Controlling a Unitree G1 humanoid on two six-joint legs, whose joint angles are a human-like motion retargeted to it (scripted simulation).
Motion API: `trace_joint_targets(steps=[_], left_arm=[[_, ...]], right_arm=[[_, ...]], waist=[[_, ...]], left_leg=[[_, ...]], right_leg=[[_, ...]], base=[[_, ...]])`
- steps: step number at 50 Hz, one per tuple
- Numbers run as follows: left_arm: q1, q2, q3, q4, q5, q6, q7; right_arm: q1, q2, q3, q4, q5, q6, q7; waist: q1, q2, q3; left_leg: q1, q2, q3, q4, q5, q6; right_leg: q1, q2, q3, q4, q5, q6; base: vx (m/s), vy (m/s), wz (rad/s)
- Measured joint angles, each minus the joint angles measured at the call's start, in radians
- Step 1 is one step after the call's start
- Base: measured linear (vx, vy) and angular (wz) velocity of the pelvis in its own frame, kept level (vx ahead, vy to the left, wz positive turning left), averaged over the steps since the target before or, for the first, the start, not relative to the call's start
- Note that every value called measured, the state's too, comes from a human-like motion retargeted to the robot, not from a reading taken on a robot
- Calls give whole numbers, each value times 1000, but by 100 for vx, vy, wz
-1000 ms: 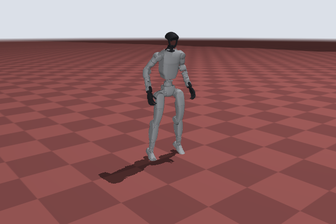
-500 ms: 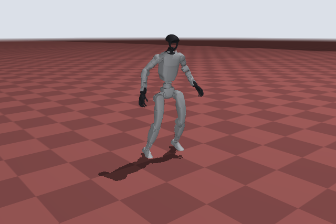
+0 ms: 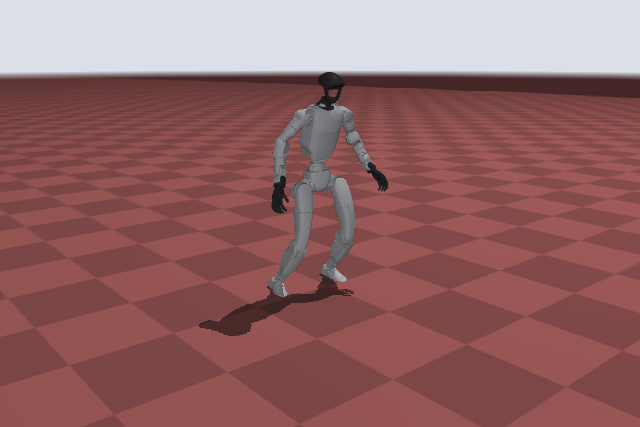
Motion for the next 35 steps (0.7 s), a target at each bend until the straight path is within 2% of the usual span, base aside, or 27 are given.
trace_joint_targets(steps=[2, 5, 7, 10, 13, 15, 18, 20, 22, 23, 25, 27, 28, 30, 31, 33, 35], left_arm=[[31, -37, -7, 36, 51, -4, -38], [100, -91, 21, 34, 174, -1, -173], [137, -115, 26, 14, 218, -5, -212], [146, -137, 13, 1, 220, 6, -193], [110, -163, 39, -5, 188, 31, -170], [85, -180, 56, -21, 163, 41, -153], [52, -188, 52, -55, 149, 39, -123], [25, -180, 45, -80, 151, 38, -113], [-13, -151, 31, -93, 137, 32, -91], [-45, -132, 22, -84, 125, 27, -72], [-82, -95, -1, -37, 126, 24, -33], [-101, -72, -3, 37, 139, 38, -16], [-102, -65, 5, 60, 143, 41, -12], [-76, -50, 29, 51, 139, 33, 4], [-39, -44, 42, 11, 141, 28, 7], [47, -36, 67, -75, 167, 23, -12], [151, -39, 99, -153, 220, 23, -81]], right_arm=[[80, 48, -37, -48, -22, -4, -2], [211, 128, -103, -93, -29, -11, 97], [257, 174, -114, -81, -51, 1, 141], [261, 210, -91, -31, -108, 36, 145], [227, 229, -95, 15, -129, 58, 138], [210, 236, -107, 26, -129, 62, 133], [193, 232, -111, 10, -124, 54, 115], [170, 216, -102, -8, -117, 51, 107], [123, 189, -82, -8, -101, 51, 92], [80, 175, -68, 10, -91, 52, 79], [11, 156, -33, 66, -86, 49, 40], [-44, 157, 4, 109, -106, 49, 20], [-52, 156, 16, 93, -118, 43, 13], [0, 134, 14, -39, -136, 19, -6], [67, 118, -13, -141, -149, 11, -5], [212, 105, -81, -311, -178, 2, 19], [356, 122, -155, -414, -195, 7, 84]], waist=[[2, -17, -81], [-5, -31, -179], [-14, -35, -204], [-21, -37, -200], [-20, -17, -128], [-17, -3, -75], [-8, 5, -25], [-6, 5, 18], [-10, 7, 86], [-14, 11, 127], [-18, 6, 191], [-19, -14, 195], [-20, -25, 185], [-22, -38, 142], [-26, -40, 109], [-30, -45, 43], [-30, -55, -22]], left_leg=[[53, -19, 7, -212, 226, -74], [132, -44, -12, -532, 687, -178], [172, -46, -3, -645, 795, -242], [198, -38, 25, -674, 782, -243], [234, -16, 13, -620, 736, -212], [253, -6, -22, -566, 680, -207], [252, 8, -55, -507, 658, -224], [246, 15, -75, -447, 588, -219], [235, 21, -106, -283, 288, -190], [213, 31, -118, -163, 106, -173], [150, 44, -124, 75, -140, -88], [33, 58, -110, 256, -177, -20], [-2, 65, -100, 275, -159, -27], [-11, 70, -86, 184, -99, -55], [8, 66, -84, 83, -29, -63], [58, 51, -85, -149, 183, -87], [117, 31, -87, -410, 495, -136]], right_leg=[[72, -2, -9, -246, 248, 116], [203, 5, -11, -642, 765, 252], [242, 6, -9, -743, 902, 302], [255, 1, -33, -729, 868, 284], [276, 4, -30, -629, 773, 217], [287, 5, -23, -554, 691, 193], [289, -13, -26, -542, 641, 207], [294, -40, -23, -557, 612, 209], [283, -65, 8, -437, 346, 173], [252, -69, 27, -306, 152, 150], [159, -73, 66, -23, -140, 54], [15, -67, 96, 188, -205, -35], [-29, -64, 101, 213, -187, -34], [-35, -62, 85, 110, -115, 0], [-4, -62, 57, -6, -30, 32], [64, -60, 12, -255, 216, 112], [123, -55, -2, -508, 563, 208]], base=[[29, -1, 9], [26, -1, 29], [18, -1, 20], [9, 1, -2], [2, 4, -5], [1, 3, -3], [0, 0, 0], [-1, 2, -9], [-10, 5, -10], [-14, 4, -9], [-15, 0, -19], [-8, -5, -32], [3, -5, -27], [16, -5, -9], [24, -5, 14], [26, -6, 23], [22, -7, 18]])
